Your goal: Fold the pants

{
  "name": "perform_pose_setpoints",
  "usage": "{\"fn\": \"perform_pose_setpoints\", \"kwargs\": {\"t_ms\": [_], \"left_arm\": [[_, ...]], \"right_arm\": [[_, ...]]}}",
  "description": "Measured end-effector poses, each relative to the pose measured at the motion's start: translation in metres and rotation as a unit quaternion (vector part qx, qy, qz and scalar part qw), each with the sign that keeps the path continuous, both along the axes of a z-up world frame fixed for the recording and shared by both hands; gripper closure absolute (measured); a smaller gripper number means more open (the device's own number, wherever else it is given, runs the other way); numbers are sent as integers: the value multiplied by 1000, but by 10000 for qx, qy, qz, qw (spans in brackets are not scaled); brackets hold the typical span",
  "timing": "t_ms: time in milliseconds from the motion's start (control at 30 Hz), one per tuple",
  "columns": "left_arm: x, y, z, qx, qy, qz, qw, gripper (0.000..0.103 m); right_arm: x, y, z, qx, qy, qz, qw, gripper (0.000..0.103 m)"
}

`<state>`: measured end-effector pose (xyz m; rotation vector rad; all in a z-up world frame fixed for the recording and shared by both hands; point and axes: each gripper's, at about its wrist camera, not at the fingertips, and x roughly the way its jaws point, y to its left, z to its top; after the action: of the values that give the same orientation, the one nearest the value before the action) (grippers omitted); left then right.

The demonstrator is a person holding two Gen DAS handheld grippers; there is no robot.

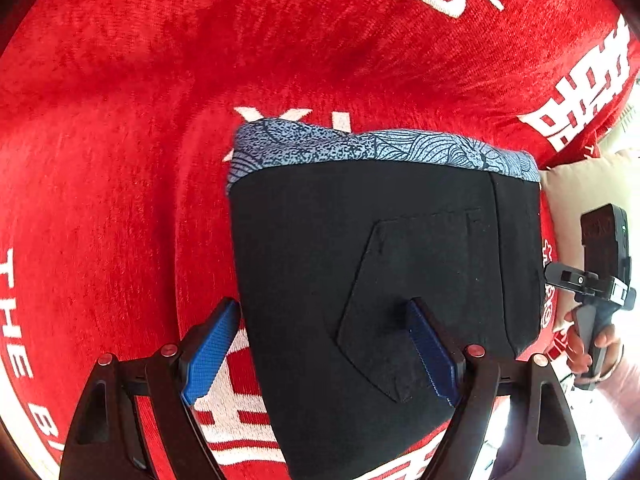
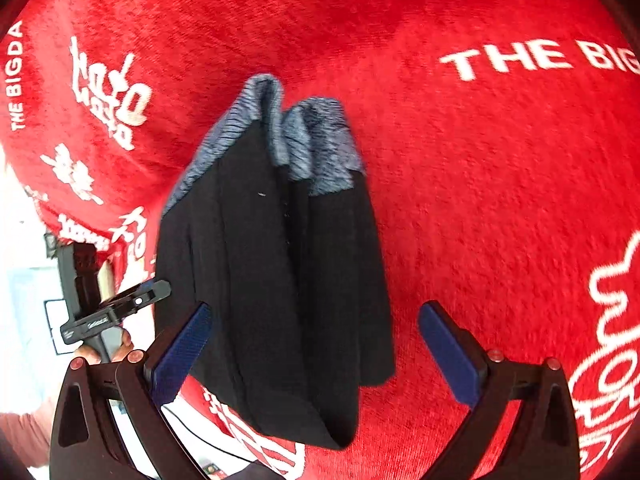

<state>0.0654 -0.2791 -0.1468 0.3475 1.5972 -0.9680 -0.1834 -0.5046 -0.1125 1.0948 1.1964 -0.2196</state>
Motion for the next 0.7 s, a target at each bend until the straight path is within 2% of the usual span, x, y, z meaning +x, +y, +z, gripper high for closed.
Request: {"fn": "perform_pose_setpoints", "kwargs": {"t_ms": [133,167,367,567,633,700], "left_arm": [[1,-9,-8,-24,186,-46,9998,17],[1,-10,-10,-38,207,-42,9998,12],[2,-18,-25,-188,502,121,9985,8],[-4,-23,-26,-217,398,279,9986,9],[-8,-26,-22,-261,307,267,9988,16],[-13,-27,-13,-340,189,219,9990,26]], "right_arm": [[5,-3,-7,241,-191,131,9994,0],[6,-4,-10,325,-249,140,9991,0],[16,-10,-20,518,-586,272,9966,2],[36,-9,-26,597,-594,379,9957,2],[33,-11,-26,646,-475,181,9966,9],[28,-13,-26,591,-267,-18,9979,27]]}}
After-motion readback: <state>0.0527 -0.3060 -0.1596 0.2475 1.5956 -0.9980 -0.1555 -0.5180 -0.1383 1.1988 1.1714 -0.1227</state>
